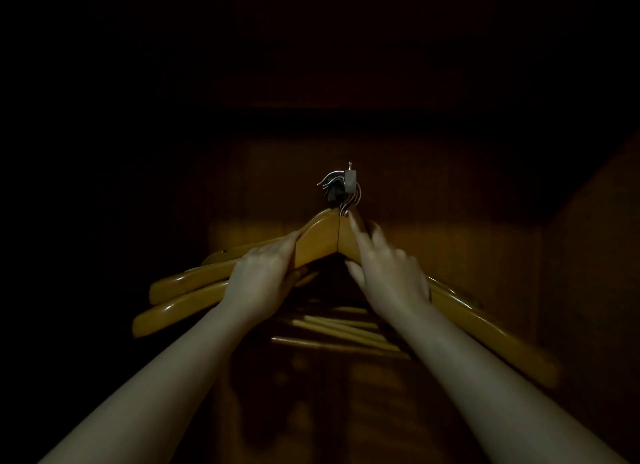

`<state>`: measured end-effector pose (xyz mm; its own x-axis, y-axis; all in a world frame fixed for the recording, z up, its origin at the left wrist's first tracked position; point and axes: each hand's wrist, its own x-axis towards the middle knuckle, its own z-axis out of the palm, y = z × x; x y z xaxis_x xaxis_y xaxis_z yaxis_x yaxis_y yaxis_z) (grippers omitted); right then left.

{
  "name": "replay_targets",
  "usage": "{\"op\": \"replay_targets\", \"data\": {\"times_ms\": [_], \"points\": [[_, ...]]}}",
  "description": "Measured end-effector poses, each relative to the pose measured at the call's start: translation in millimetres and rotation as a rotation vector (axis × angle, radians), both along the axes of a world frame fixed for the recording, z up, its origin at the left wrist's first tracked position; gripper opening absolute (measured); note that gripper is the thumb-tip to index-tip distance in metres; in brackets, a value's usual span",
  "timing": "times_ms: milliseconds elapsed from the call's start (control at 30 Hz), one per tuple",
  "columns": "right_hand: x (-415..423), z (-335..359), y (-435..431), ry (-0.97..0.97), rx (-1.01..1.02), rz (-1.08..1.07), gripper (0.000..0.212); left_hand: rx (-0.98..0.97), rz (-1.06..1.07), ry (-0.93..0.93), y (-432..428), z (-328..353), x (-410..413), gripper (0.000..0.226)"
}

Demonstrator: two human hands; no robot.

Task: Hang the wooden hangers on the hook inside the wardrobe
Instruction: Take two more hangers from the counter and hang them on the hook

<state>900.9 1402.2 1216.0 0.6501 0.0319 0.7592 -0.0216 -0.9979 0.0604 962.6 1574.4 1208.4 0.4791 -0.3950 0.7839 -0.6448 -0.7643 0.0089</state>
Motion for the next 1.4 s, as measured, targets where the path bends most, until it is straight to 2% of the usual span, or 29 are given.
{"op": "replay_targets", "data": {"times_ms": [100,267,467,633,767,1067,1400], "points": [[0,-3,2,-0.02,-0.008,-0.033,0.07,-0.02,0.001,-0.014,-2,-2,-1,0.06],[-7,-12,5,-0.073,0.017,-0.105,0.057,-0.026,0.049,-0.003,-9,-9,-4,0.062],[-26,-31,3,-0.022,0.055,-0.119,0.068,0.03,0.084,-0.047,-4,-19,-14,0.064],[-52,-50,7,0.001,0.075,-0.117,0.064,0.02,-0.022,0.006,6,-50,-38,0.064],[-82,-66,14,0.045,0.093,-0.063,0.055,0.061,-0.193,0.032,10,-65,-63,0.064],[-181,-126,8,0.241,0.284,-0.059,0.038,0.303,-0.547,0.336,0,-118,-143,0.05],[-337,-283,-32,0.628,0.666,-0.301,0.028,0.596,-0.722,0.831,-42,-252,-228,0.036]]}}
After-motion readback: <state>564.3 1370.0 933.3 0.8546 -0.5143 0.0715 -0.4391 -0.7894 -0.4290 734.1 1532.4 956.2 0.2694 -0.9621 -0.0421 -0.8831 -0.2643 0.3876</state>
